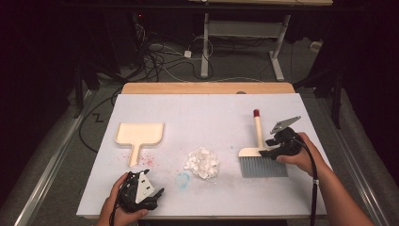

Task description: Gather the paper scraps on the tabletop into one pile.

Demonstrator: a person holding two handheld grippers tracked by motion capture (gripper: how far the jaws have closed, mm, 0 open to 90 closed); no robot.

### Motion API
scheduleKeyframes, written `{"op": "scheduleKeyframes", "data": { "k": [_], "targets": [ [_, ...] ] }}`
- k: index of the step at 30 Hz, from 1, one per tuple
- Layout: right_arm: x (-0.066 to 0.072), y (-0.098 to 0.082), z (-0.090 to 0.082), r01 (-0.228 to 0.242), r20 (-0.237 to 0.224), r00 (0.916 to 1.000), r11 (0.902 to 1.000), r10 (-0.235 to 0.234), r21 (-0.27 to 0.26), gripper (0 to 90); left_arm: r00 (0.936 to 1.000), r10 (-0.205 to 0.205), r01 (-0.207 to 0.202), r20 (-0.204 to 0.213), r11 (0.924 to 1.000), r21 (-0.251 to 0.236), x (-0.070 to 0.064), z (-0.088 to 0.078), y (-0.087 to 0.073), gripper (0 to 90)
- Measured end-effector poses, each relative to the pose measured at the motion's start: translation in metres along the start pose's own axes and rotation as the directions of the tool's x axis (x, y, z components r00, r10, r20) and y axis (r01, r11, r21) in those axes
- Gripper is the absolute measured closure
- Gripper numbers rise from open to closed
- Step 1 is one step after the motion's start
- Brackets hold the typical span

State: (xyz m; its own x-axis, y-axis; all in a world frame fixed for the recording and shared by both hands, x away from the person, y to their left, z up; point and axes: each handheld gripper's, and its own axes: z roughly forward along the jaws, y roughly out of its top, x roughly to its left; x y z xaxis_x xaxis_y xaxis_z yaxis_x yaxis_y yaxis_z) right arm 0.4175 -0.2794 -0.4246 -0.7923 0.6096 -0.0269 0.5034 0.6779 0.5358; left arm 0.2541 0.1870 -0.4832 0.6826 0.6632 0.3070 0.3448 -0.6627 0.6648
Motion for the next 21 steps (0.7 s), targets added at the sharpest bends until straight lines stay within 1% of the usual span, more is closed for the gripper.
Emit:
{"op": "scheduleKeyframes", "data": {
  "k": [1,2,3,4,6,7,8,9,11,13,14,16,17,18,19,21],
  "targets": [
    [0.000,0.001,0.001,0.011,0.007,0.9999,0.9999,-0.011,0.006,41.7,1.0000,-0.002,0.002,0.003,1.0000,0.001,0.000,0.000,0.000,20.6],
    [0.001,0.002,0.002,0.023,0.003,0.9997,0.9997,-0.023,0.009,41.4,1.0000,-0.002,0.002,0.003,1.0000,0.002,0.000,0.000,0.000,20.6],
    [0.001,0.004,0.003,0.022,0.009,0.9997,0.9998,-0.022,0.002,40.6,1.0000,0.000,0.000,0.001,1.0000,0.002,0.000,0.000,0.001,20.6],
    [0.002,0.005,0.003,0.015,0.028,0.9995,0.9997,-0.014,-0.017,40.7,1.0000,0.003,-0.003,-0.002,1.0000,0.002,0.000,0.000,0.001,20.6],
    [0.004,0.007,0.002,0.010,0.046,0.9989,0.9978,-0.007,-0.065,40.9,1.0000,0.003,-0.003,-0.001,1.0000,-0.002,0.000,-0.001,0.000,20.6],
    [0.005,0.007,0.000,0.009,0.061,0.9981,0.9958,-0.003,-0.091,40.8,1.0000,0.001,-0.001,-0.003,1.0000,-0.004,0.000,-0.001,0.000,20.7],
    [0.006,0.006,-0.002,0.019,0.082,0.9966,0.9918,-0.009,-0.126,40.6,1.0000,-0.002,0.002,-0.004,1.0000,-0.005,0.000,-0.001,0.000,20.6],
    [0.008,0.005,-0.004,0.024,0.093,0.9957,0.9883,-0.010,-0.151,40.6,1.0000,-0.006,0.006,-0.004,0.9999,-0.009,0.001,-0.002,0.000,20.6],
    [0.011,0.002,-0.010,0.032,0.135,0.9908,0.9777,-0.004,-0.207,38.9,0.9999,-0.012,0.012,-0.006,0.9998,-0.016,0.002,-0.003,0.000,20.6],
    [0.015,-0.002,-0.016,0.034,0.153,0.9883,0.9659,0.006,-0.257,36.4,0.9999,-0.013,0.013,-0.006,0.9997,-0.019,0.002,-0.003,0.000,20.6],
    [0.018,-0.003,-0.020,0.038,0.166,0.9861,0.9573,0.010,-0.287,35.7,0.9999,-0.013,0.013,-0.006,0.9997,-0.020,0.001,-0.004,0.000,20.6],
    [0.024,-0.007,-0.026,0.037,0.199,0.9794,0.9393,0.033,-0.341,33.2,0.9998,-0.016,0.016,-0.009,0.9996,-0.025,0.002,-0.004,0.000,20.5],
    [0.027,-0.009,-0.029,0.040,0.207,0.9776,0.9332,0.037,-0.357,31.6,0.9998,-0.019,0.019,-0.008,0.9993,-0.031,0.002,-0.004,0.000,20.4],
    [0.030,-0.012,-0.031,0.047,0.222,0.9744,0.9295,0.038,-0.366,30.3,0.9997,-0.022,0.022,-0.010,0.9992,-0.033,0.002,-0.005,0.001,20.4],
    [0.034,-0.014,-0.032,0.057,0.251,0.9670,0.9253,0.042,-0.375,29.4,0.9996,-0.025,0.024,-0.013,0.9991,-0.035,0.003,-0.005,0.001,20.4],
    [0.042,-0.019,-0.036,0.064,0.280,0.9584,0.9163,0.054,-0.395,26.6,0.9991,-0.041,0.040,-0.013,0.9981,-0.046,0.005,-0.006,0.001,20.2]
  ]
}}
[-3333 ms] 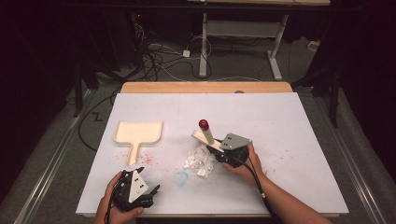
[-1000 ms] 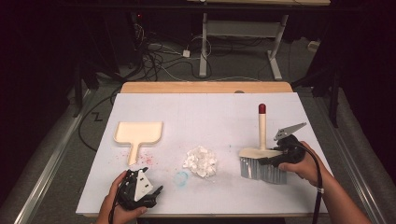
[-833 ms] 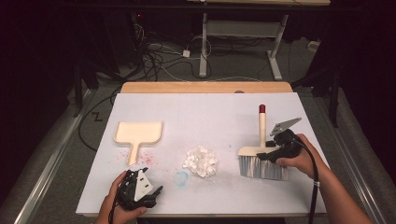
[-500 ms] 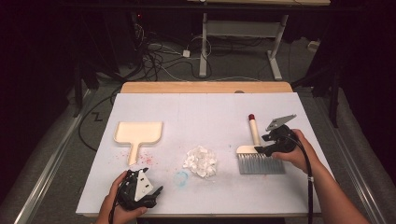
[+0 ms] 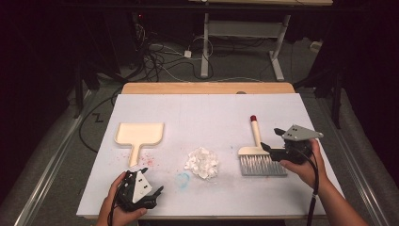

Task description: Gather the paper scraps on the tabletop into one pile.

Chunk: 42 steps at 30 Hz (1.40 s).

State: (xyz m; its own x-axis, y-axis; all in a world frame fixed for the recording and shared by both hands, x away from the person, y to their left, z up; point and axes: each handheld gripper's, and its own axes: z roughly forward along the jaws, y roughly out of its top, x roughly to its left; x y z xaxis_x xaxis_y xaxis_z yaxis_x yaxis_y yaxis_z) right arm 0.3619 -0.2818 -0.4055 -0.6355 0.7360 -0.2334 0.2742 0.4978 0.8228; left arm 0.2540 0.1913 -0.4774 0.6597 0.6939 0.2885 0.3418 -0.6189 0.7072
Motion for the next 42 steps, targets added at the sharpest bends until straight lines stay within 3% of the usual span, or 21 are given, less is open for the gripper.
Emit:
{"op": "scheduleKeyframes", "data": {
  "k": [5,7,9,13,18,23,42],
  "targets": [
    [0.017,-0.017,-0.026,-0.004,0.075,0.9971,0.9942,0.012,-0.107,21.5,0.9997,-0.025,0.025,-0.007,0.9996,-0.014,0.003,-0.001,0.001,19.9],
    [0.020,-0.028,-0.035,-0.020,0.050,0.9984,0.9882,0.028,-0.152,19.0,0.9994,-0.033,0.033,-0.010,0.9993,-0.016,0.003,-0.001,0.000,19.0],
    [0.024,-0.040,-0.043,-0.035,0.056,0.9974,0.9834,0.045,-0.178,17.6,0.9990,-0.039,0.038,-0.021,0.9991,-0.020,0.002,-0.001,0.001,18.7],
    [0.030,-0.053,-0.048,-0.011,0.083,0.9963,0.9872,0.025,-0.159,16.8,0.9985,-0.043,0.042,-0.034,0.9985,-0.034,0.000,-0.004,0.003,17.9],
    [0.035,-0.050,-0.055,-0.002,0.109,0.9938,0.9784,0.025,-0.207,16.3,0.9984,-0.029,0.027,-0.049,0.9987,-0.043,-0.001,-0.010,0.000,17.8],
    [0.038,-0.050,-0.058,0.012,0.129,0.9916,0.9804,0.014,-0.197,16.3,0.9975,-0.039,0.035,-0.059,0.9972,-0.066,0.003,-0.011,-0.001,17.7],
    [0.041,-0.049,-0.052,0.043,0.128,0.9916,0.9835,-0.021,-0.176,16.2,0.9976,-0.036,0.033,-0.060,0.9982,-0.049,0.003,-0.010,-0.002,16.7]
  ]
}}
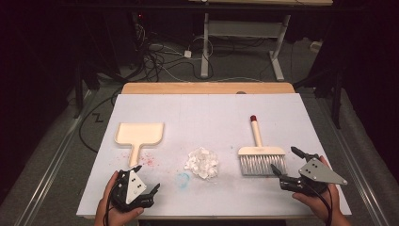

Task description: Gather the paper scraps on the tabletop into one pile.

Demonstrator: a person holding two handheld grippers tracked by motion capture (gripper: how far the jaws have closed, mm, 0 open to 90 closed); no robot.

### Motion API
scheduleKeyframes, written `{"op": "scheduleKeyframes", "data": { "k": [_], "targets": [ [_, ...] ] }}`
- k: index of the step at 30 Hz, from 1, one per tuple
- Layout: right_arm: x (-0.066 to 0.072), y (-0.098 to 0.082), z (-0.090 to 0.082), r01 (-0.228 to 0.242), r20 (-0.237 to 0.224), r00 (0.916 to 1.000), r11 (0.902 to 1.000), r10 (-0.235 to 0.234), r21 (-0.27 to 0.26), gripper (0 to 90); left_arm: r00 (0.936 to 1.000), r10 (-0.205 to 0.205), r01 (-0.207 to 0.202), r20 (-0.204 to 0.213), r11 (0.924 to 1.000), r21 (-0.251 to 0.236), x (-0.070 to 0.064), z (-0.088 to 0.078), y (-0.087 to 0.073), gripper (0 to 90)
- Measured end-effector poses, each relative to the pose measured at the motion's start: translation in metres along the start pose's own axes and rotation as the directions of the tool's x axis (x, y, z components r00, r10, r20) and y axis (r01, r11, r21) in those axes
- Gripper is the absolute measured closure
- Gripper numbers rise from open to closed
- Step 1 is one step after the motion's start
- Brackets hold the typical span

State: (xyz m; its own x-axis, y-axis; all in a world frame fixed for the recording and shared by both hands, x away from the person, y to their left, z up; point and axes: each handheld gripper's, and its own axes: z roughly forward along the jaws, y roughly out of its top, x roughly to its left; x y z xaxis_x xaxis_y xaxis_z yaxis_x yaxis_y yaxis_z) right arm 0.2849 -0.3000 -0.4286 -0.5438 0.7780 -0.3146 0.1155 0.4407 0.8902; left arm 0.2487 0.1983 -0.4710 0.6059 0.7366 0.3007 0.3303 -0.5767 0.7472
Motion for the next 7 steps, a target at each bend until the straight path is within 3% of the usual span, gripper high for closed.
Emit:
{"op": "scheduleKeyframes", "data": {
  "k": [7],
  "targets": [
    [0.0023,-0.0007,0.0037,0.030,0.019,0.9994,0.9991,-0.030,0.029,16.2,1.0000,-0.002,0.002,-0.004,0.9999,0.016,0.0015,0.0039,0.0001,16.7]
  ]
}}
